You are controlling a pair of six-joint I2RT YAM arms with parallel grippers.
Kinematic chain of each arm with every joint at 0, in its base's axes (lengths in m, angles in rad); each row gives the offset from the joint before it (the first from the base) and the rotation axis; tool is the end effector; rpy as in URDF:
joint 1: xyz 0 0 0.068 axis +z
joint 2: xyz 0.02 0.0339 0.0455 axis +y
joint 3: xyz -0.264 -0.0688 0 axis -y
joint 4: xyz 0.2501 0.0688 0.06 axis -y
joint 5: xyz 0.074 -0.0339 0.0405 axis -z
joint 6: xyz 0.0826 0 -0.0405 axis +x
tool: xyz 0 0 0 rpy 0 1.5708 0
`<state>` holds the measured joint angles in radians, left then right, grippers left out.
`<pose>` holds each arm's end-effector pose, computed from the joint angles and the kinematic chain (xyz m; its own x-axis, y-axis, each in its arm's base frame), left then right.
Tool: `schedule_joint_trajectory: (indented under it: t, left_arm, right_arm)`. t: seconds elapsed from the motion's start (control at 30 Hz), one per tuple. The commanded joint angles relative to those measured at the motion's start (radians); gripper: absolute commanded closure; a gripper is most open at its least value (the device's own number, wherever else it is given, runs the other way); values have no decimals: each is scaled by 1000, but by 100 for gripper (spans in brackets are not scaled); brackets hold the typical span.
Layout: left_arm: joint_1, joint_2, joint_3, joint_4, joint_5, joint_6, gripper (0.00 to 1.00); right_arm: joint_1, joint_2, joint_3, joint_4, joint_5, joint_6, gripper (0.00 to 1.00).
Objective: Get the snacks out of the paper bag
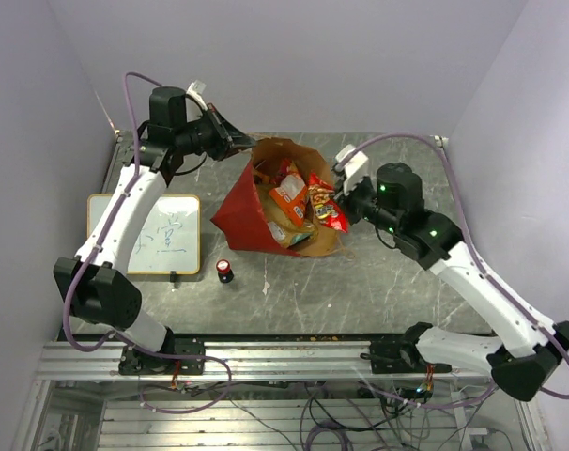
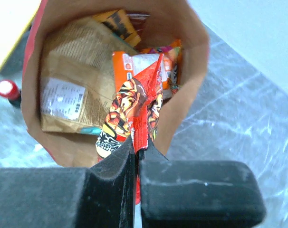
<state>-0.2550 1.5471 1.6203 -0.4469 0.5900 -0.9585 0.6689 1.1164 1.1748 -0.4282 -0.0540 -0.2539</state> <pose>0.3673 -0.1432 0.4035 -0.7847 -0.4981 -0.3689 0.1195 0.4624 -0.8786 0.2296 0.1872 0.3686 -0.1090 -0.4059 -0.9074 -0.7088 0.6717 -0.2153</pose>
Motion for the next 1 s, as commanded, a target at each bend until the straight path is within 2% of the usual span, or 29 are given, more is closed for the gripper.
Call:
schedule_joint_trajectory:
  t: [0.0, 0.1, 0.23, 0.3, 0.43, 0.57, 0.63, 0.8, 0.9, 0.97]
  left_arm:
    - [13, -53, -38, 64, 60, -16, 93]
    - [14, -49, -46, 77, 65, -20, 93]
    - [16, -40, -35, 72, 73, -14, 93]
    - [18, -35, -27, 66, 79, -11, 93]
    - [31, -26, -4, 36, 88, 11, 93]
    - [45, -20, 8, 33, 102, 11, 93]
    - [46, -17, 13, 32, 107, 10, 93]
    - [46, -18, 3, 44, 110, 0, 93]
    - [45, -28, -18, 72, 113, -20, 93]
    - [45, -35, -25, 78, 115, -24, 93]
  right_arm:
    - [1, -39, 92, -155, 292, 396, 100]
    - [1, -3, 190, -308, 456, 566, 100]
    - [1, 7, 247, -384, 573, 631, 100]
    - [1, -9, 238, -387, 663, 644, 100]
    - [-1, -2, 200, -467, 939, 733, 100]
    - [-46, 73, 135, -559, 1003, 845, 100]
    - [-119, 134, 134, -638, 978, 905, 100]
    - [-457, 271, 79, -814, 855, 1071, 100]
    - [-602, 314, 26, -884, 855, 1150, 100]
    - [-670, 293, -16, -869, 877, 1157, 100]
